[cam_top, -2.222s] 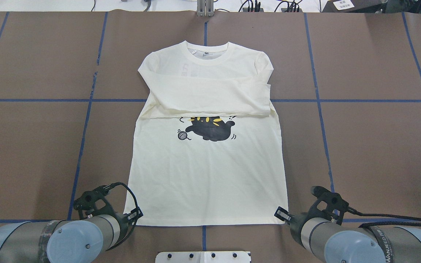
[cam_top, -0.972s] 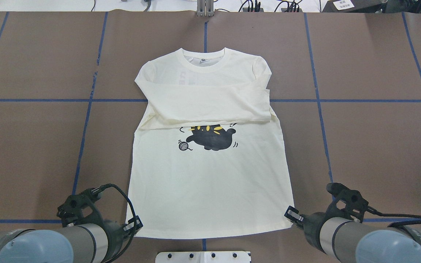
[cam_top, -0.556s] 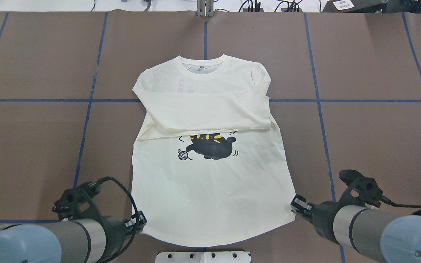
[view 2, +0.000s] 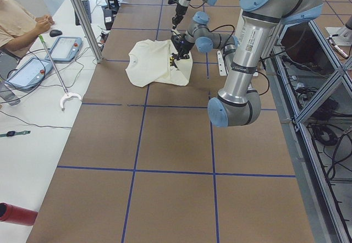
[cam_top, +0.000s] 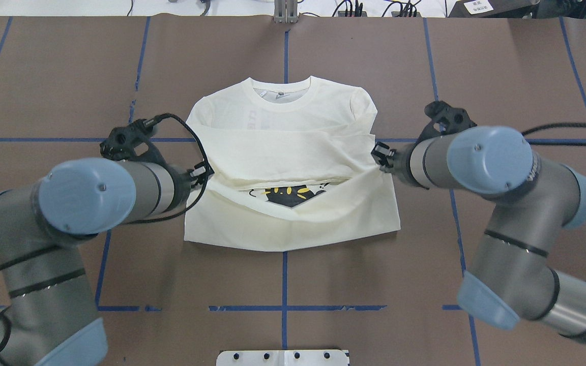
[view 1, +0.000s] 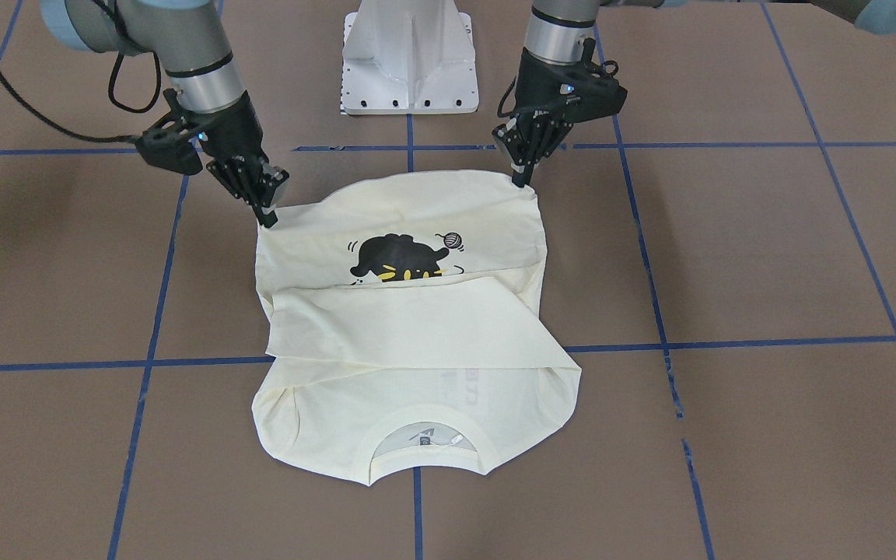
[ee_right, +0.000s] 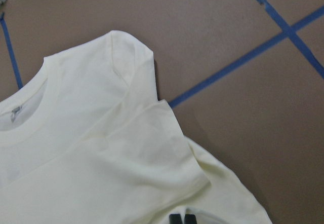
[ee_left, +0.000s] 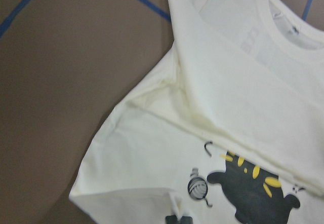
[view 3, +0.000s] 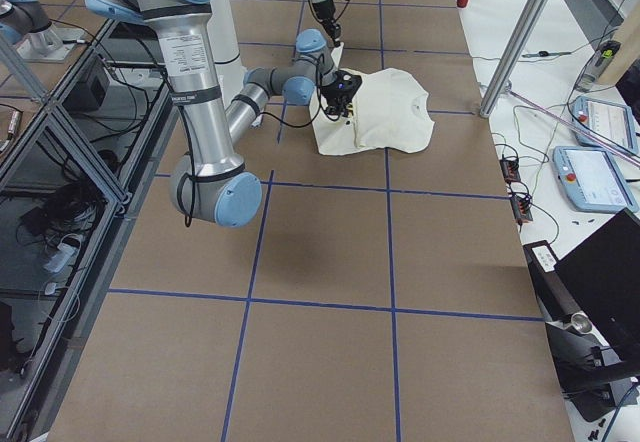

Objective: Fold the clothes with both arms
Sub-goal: 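Lift the hem with both grippers and fold it toward the collar, then release the hem and raise both grippers away from the folded shirt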

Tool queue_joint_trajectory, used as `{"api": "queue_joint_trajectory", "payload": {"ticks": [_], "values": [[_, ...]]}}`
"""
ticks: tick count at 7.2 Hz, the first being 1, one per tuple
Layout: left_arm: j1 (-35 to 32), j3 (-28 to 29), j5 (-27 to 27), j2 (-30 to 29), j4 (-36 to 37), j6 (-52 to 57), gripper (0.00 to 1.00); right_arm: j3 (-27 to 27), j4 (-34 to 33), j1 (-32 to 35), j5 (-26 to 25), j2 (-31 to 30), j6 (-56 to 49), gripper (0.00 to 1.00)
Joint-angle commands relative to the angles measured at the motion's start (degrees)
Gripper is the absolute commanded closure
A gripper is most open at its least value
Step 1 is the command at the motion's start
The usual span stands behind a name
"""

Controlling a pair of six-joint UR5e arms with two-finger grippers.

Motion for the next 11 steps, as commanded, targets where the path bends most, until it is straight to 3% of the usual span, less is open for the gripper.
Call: {"api": "queue_joint_trajectory", "payload": {"ticks": [1, 5, 7, 9, 10, 11], "values": [[-6.46, 13.37, -0.96, -1.97, -11.46, 5.18, 1.00, -12.15, 0.38, 7.76, 1.66, 6.82, -10.21, 1.00], [-12.11, 29.99, -0.69, -9.16, -16.06, 12.65, 1.00, -28.59, 0.64, 9.89, 1.31, 17.55, -13.39, 1.00], [-12.11, 36.69, -0.60, -10.85, -21.67, 14.84, 1.00, -31.86, 0.64, 9.54, 1.39, 19.05, -13.49, 1.00], [-12.11, 37.08, -0.69, -10.85, -23.20, 15.30, 0.85, -33.99, 0.73, 9.10, 1.57, 19.94, -13.40, 1.00], [-12.11, 37.08, -0.78, -10.94, -23.20, 15.30, 0.67, -33.91, 0.73, 9.01, 1.66, 19.94, -13.40, 0.67], [-12.20, 36.90, -0.87, -10.59, -23.29, 15.21, 0.56, -33.56, 2.91, 9.10, 1.66, 20.03, -13.23, 0.45]]}}
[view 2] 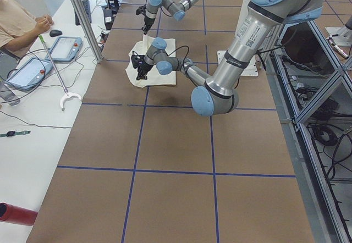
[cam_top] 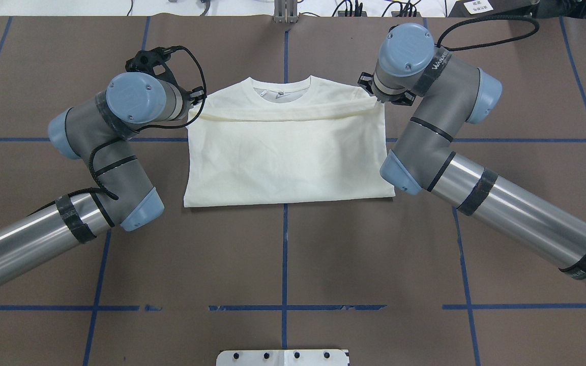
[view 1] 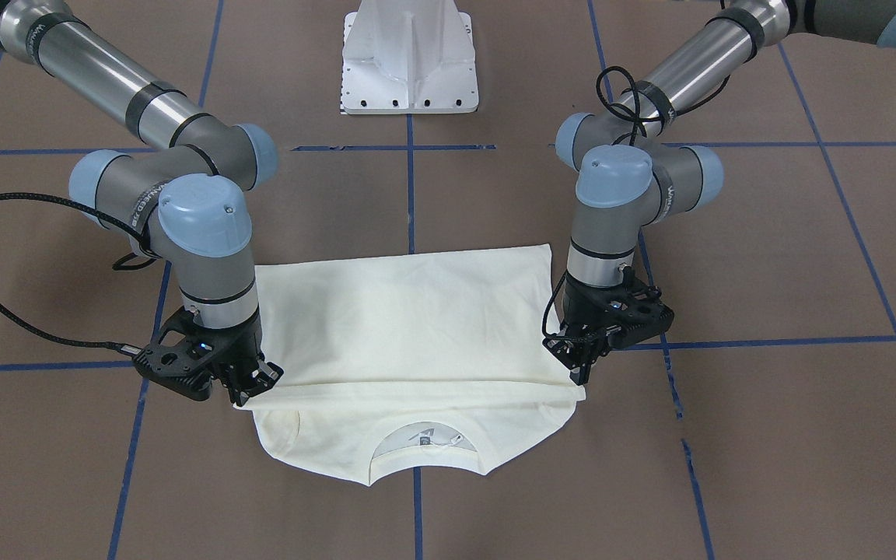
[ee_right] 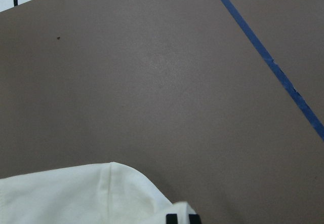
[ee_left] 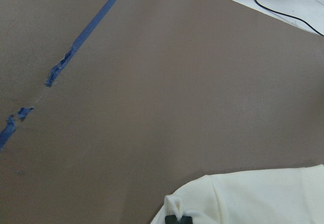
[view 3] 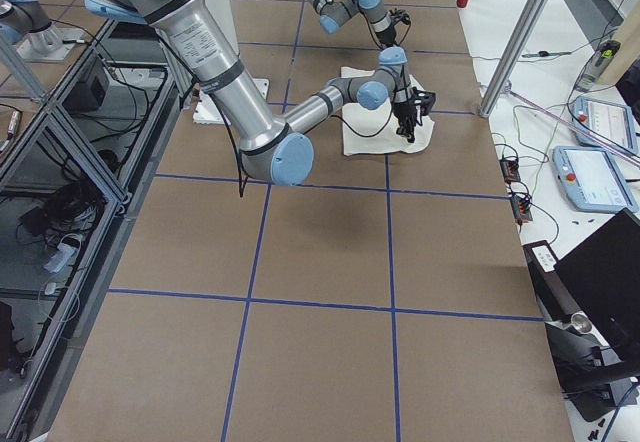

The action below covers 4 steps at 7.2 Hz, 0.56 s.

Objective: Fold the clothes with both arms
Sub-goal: 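Release the hem and raise both grippers away from the folded shirt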

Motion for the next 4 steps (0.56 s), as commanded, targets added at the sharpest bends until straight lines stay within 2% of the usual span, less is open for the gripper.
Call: {"api": "queue_joint_trajectory", "payload": {"ticks": [1, 2, 3, 4], "values": [[-0.23, -2.92, -0.36, 0.30, -0.09, -0.10, 0.53, 1.55, 5.57, 0.33, 0.31, -1.01, 0.05, 0.00], [-0.84, -9.83, -0.62, 1.60, -0.01, -0.19, 0.53, 6.78, 5.43, 1.12, 2.40, -3.64, 0.05, 0.00], [-1.28, -12.77, -4.54, 2.57, 0.08, -0.63, 0.53, 14.40, 5.00, 2.52, 6.94, -7.84, 0.74, 0.00], [-1.81, -16.45, -6.23, 3.89, 0.52, -0.72, 0.51, 21.62, 5.60, 1.66, 7.68, -14.67, 1.36, 0.00]]}}
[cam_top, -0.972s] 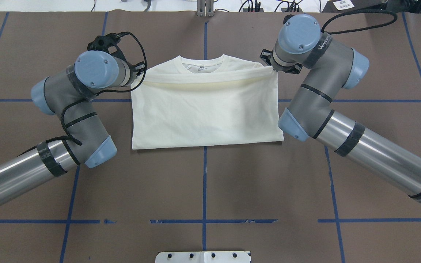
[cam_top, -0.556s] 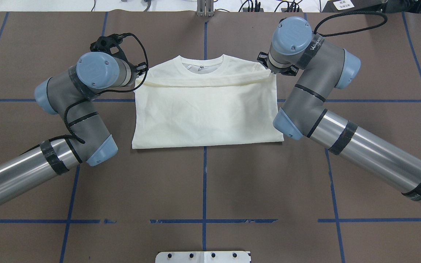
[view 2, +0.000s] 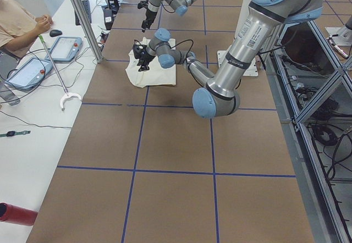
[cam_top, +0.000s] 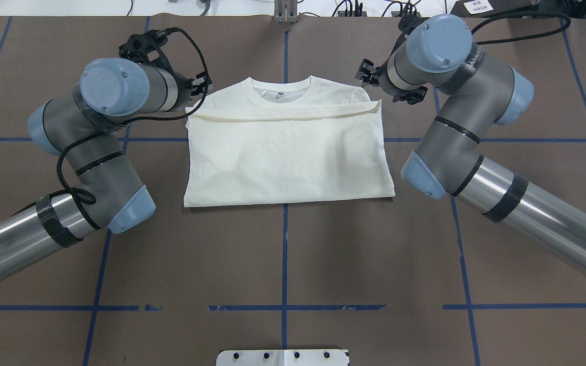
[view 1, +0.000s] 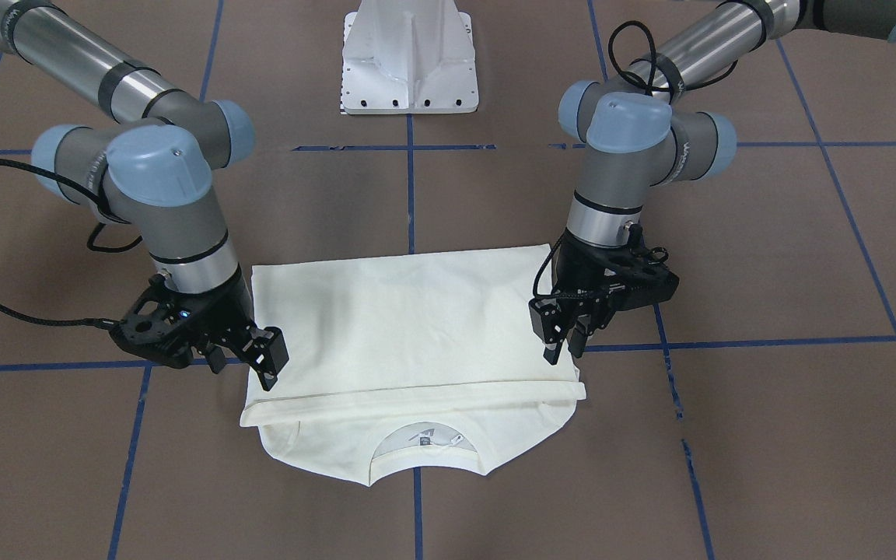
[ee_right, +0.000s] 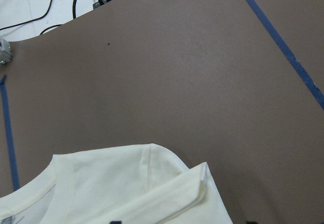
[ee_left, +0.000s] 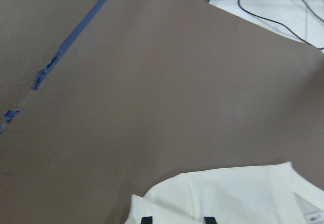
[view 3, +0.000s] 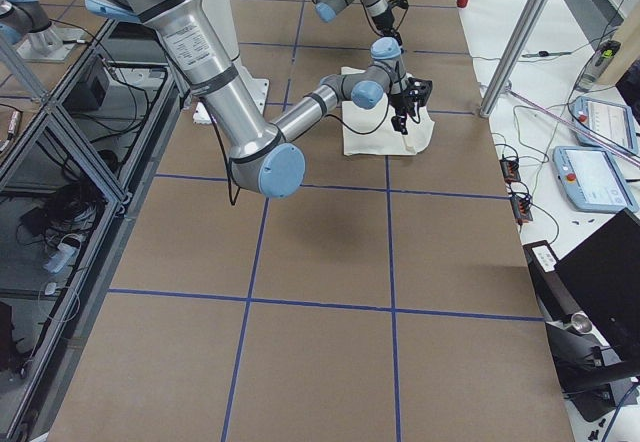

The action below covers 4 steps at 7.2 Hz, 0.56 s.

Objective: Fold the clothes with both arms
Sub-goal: 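Release the hem and raise both grippers away from the folded shirt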

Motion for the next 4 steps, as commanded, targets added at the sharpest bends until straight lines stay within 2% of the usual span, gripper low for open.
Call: {"api": "queue_joint_trajectory", "payload": {"ticks": [1, 2, 3, 4], "values": [[-1.92, -4.90, -2.67, 1.99, -0.06, -0.92, 0.49, 11.31, 0.66, -2.19, 2.24, -9.23, 6.36, 0.00], [-3.50, -4.47, -2.59, 2.09, -0.15, -1.36, 0.49, 12.12, 2.23, -3.69, 2.06, -10.81, 15.81, 0.00], [-3.69, -4.99, -2.58, 2.17, -0.06, -1.45, 0.49, 11.70, 8.25, -5.36, 2.06, -13.35, 23.83, 0.07], [-3.69, -4.73, -2.50, 2.17, -0.15, -1.63, 0.49, 9.95, 13.88, -8.42, 1.45, -17.29, 25.04, 0.08]]}}
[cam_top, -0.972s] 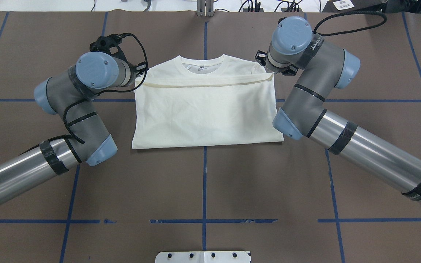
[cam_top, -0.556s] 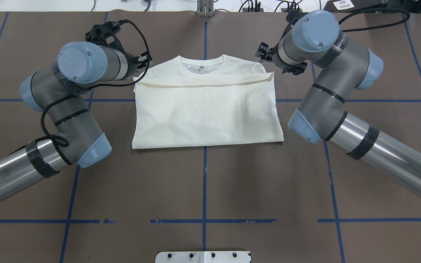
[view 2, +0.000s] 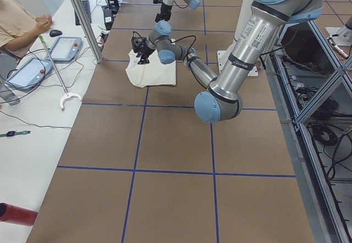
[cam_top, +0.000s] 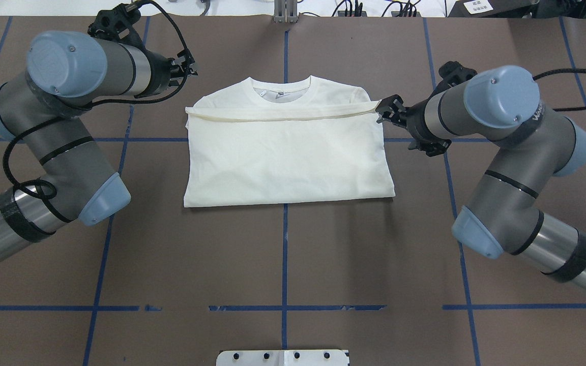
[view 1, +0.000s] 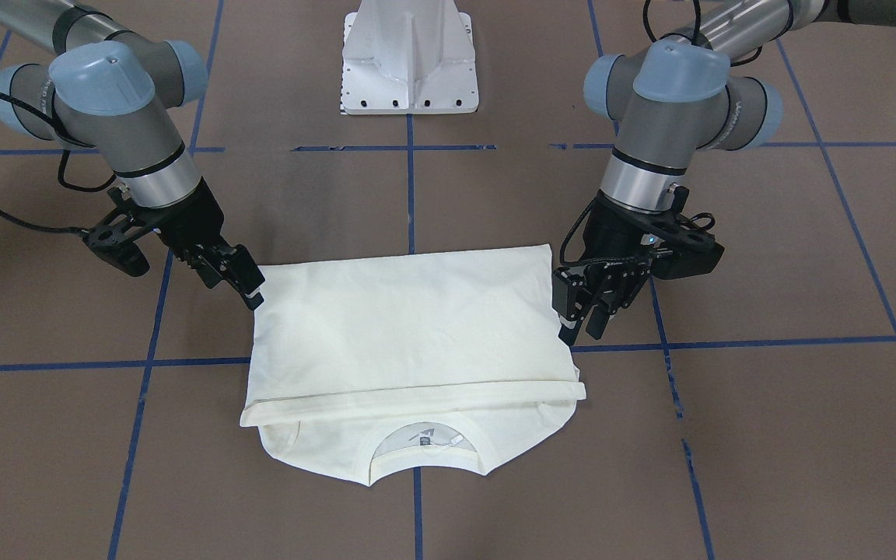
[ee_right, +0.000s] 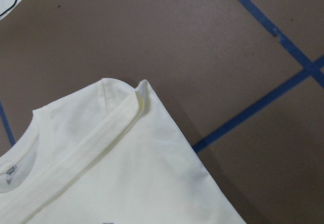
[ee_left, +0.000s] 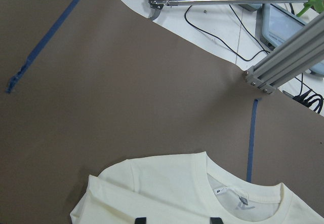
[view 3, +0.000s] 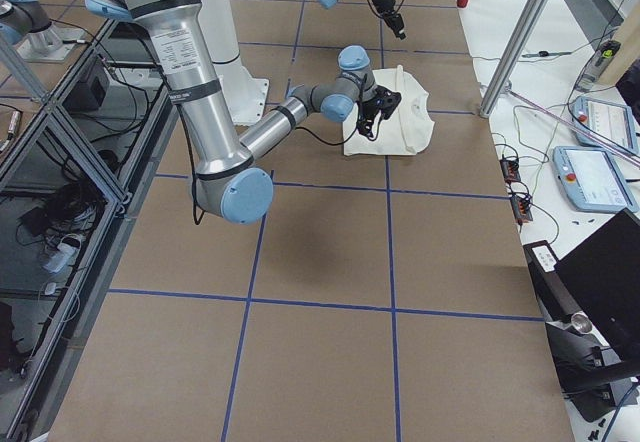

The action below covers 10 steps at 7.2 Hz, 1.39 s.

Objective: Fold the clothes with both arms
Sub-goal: 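Lower the right gripper to the folded shirt's corner nearest it and grasp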

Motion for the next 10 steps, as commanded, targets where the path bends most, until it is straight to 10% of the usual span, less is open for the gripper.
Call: {"api": "queue_joint_trajectory", "payload": {"ticks": [1, 4, 6, 7, 10], "values": [[-0.31, -0.09, 0.03, -0.01, -0.06, -0.24, 0.49, -3.16, 6.66, -5.70, -3.78, -3.57, 5.23, 0.08], [-0.04, -0.18, 0.12, -0.18, -0.06, 0.02, 0.49, -3.44, 6.66, -8.35, -6.01, -4.35, 6.02, 0.08], [0.04, -0.09, 0.12, -0.27, -0.15, -0.24, 0.49, -3.62, 6.57, -9.24, -6.62, -4.10, 7.42, 0.40], [0.04, -0.09, 0.21, -0.19, -0.15, -0.24, 0.48, -3.27, 6.66, -9.15, -6.62, -4.27, 7.69, 0.97], [0.04, 0.26, 0.21, -0.10, -3.91, -2.53, 0.48, -2.48, 6.74, -10.03, -6.71, -4.71, 8.57, 1.00]]}}
